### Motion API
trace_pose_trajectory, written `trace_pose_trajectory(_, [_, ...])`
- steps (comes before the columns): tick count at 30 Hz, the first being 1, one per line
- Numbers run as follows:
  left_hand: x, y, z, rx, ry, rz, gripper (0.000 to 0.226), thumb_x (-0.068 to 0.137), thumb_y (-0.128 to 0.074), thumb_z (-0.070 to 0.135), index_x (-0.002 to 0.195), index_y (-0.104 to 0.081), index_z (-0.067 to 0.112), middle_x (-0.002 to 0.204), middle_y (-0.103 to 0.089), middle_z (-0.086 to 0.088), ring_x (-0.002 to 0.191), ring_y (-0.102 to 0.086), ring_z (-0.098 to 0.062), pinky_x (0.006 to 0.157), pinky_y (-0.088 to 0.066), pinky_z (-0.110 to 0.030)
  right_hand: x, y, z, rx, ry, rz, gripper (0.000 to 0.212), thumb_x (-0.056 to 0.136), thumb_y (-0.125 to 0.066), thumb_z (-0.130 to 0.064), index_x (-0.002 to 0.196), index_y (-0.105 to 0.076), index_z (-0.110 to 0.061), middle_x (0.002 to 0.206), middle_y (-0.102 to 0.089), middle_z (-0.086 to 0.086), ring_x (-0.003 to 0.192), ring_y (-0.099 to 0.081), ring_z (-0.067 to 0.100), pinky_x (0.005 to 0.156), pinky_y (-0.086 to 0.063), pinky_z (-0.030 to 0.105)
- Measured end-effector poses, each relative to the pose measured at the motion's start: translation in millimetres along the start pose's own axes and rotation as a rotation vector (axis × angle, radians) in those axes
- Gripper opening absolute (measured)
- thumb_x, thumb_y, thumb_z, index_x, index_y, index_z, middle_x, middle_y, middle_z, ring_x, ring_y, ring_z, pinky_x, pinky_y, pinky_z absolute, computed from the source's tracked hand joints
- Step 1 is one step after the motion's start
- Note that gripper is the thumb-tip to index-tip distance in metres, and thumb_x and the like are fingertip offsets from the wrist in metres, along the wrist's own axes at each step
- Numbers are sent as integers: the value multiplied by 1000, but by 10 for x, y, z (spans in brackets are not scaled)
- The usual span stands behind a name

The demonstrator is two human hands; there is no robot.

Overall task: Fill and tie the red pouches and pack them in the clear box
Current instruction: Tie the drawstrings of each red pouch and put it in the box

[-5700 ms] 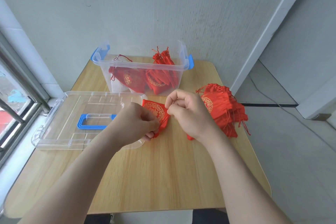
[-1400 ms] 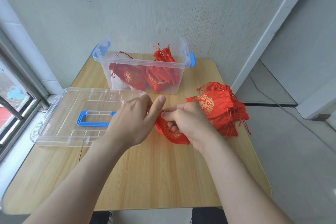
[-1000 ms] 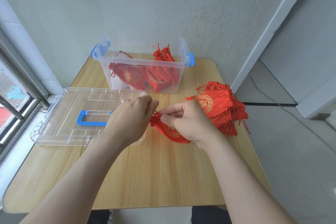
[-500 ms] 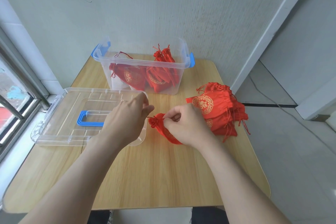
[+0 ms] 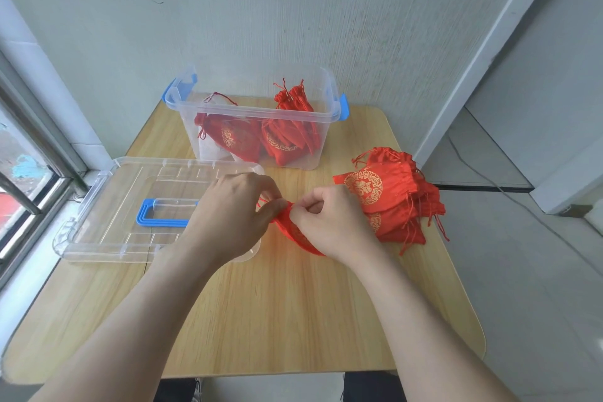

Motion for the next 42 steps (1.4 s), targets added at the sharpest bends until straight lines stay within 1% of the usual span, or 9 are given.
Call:
trace_pose_trajectory(5, [7,-39,-43,-66,75,2,22,98,-69,39,78,-66,30,75,-72,16,80,-69,-10,78,-57,-43,29,-20,34,-13,37,26,9,93,-70,-27,88,-74,-21,68,-72,-7,61,-66,3,48,-42,10])
trace_pose_trajectory(11, [13,-30,-6,-129,108,-37,20,107,-57,22,89,-61,15,77,-70,7,75,-66,-17,75,-53,-43,54,-73,65,-24,107,21,13,104,-60,-32,98,-66,-22,79,-72,-8,67,-63,3,53,-39,11])
trace_pose_trajectory(16, [6,5,29,-198,184,-36,22,109,-43,20,90,-48,10,82,-66,-6,78,-59,-28,74,-48,-44,18,-72,34,-104,213,-27,11,108,-55,-29,106,-60,-20,82,-69,-10,75,-65,8,66,-50,27])
trace_pose_trajectory(21, [18,49,48,-211,214,-13,26,109,-40,19,89,-50,8,82,-62,-4,79,-55,-20,69,-41,-20,13,-110,52,-187,300,-31,7,104,-55,-28,98,-53,-25,81,-63,-10,73,-62,14,67,-53,42])
trace_pose_trajectory(23, [21,56,53,-205,207,6,25,109,-42,17,87,-50,7,82,-62,-4,80,-55,-17,72,-41,-19,17,-109,44,-198,301,-21,10,100,-57,-29,92,-52,-26,77,-62,-10,69,-61,15,64,-54,46])
trace_pose_trajectory(29, [10,-17,-15,-83,160,37,24,108,-43,18,85,-47,12,73,-63,-5,67,-57,-29,66,-49,-49,7,-120,-27,-286,256,-46,16,88,-62,-31,80,-50,-24,69,-62,-5,65,-62,23,57,-55,45])
trace_pose_trajectory(34, [0,-54,-25,-58,115,6,13,110,-43,17,98,-46,13,71,-61,-6,58,-54,-25,57,-43,-43,18,-127,-42,-394,237,-84,18,84,-61,-31,77,-48,-20,71,-61,0,70,-60,26,56,-52,42])
trace_pose_trajectory(38, [-16,-57,-34,-56,116,-25,4,110,-47,16,110,-44,14,71,-63,-8,59,-59,-27,58,-48,-47,9,-138,-52,-482,226,-119,19,86,-60,-30,77,-47,-20,76,-61,-1,74,-60,26,59,-50,38])
trace_pose_trajectory(42, [6,-61,-17,-52,143,16,4,110,-44,18,108,-47,15,85,-68,-7,69,-61,-27,64,-48,-47,51,-103,-51,-357,138,-100,16,88,-63,-30,77,-55,-21,81,-65,-4,80,-63,22,65,-56,39])
Point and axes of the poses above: each hand's wrist, its own x-axis towards the middle knuckle, its own y-axis out of the back of the hand, z = x × y, the point moved 1 cm from there along x, towards the middle knuckle
